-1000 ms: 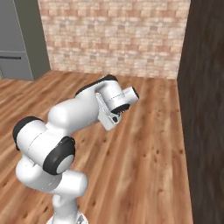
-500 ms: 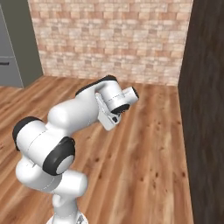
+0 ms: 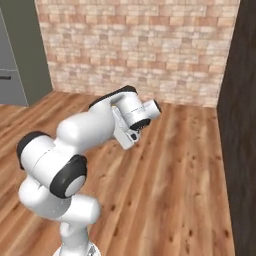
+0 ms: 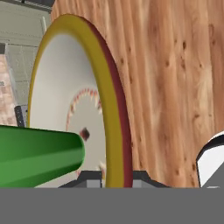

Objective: Place the cup inside the bowl on the dining table and move the bowl to any counter.

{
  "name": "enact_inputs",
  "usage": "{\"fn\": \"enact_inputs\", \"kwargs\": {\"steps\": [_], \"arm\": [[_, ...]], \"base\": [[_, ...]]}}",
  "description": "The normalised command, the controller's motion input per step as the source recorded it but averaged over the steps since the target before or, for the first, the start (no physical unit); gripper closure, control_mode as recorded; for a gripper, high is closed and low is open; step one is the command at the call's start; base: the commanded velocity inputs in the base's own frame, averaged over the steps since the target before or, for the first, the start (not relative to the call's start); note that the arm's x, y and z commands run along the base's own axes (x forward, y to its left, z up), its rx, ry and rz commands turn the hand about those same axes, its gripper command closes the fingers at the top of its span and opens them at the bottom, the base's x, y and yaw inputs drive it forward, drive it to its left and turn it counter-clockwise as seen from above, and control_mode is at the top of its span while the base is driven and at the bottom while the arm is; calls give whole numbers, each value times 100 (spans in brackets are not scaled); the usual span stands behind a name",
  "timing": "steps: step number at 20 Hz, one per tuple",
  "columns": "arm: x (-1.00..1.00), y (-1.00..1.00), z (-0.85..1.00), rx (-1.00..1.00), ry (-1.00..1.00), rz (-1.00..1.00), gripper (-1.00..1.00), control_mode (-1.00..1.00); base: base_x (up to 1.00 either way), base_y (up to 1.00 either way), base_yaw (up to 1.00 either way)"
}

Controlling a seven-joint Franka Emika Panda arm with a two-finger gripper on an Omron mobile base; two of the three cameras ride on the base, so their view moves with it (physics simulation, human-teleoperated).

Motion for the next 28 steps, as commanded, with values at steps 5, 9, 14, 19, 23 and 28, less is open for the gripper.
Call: {"fn": "enact_inputs", "kwargs": {"steps": [5,9,14,19,23,28], "arm": [[0,0,0,0,0,0,100,100],[0,0,0,0,0,0,100,100],[0,0,0,0,0,0,100,100],[0,0,0,0,0,0,100,100],[0,0,0,0,0,0,100,100],[0,0,0,0,0,0,100,100]], "base": [[59,64,24],[56,66,27],[58,58,28],[52,55,32],[48,56,35],[45,56,38]]}}
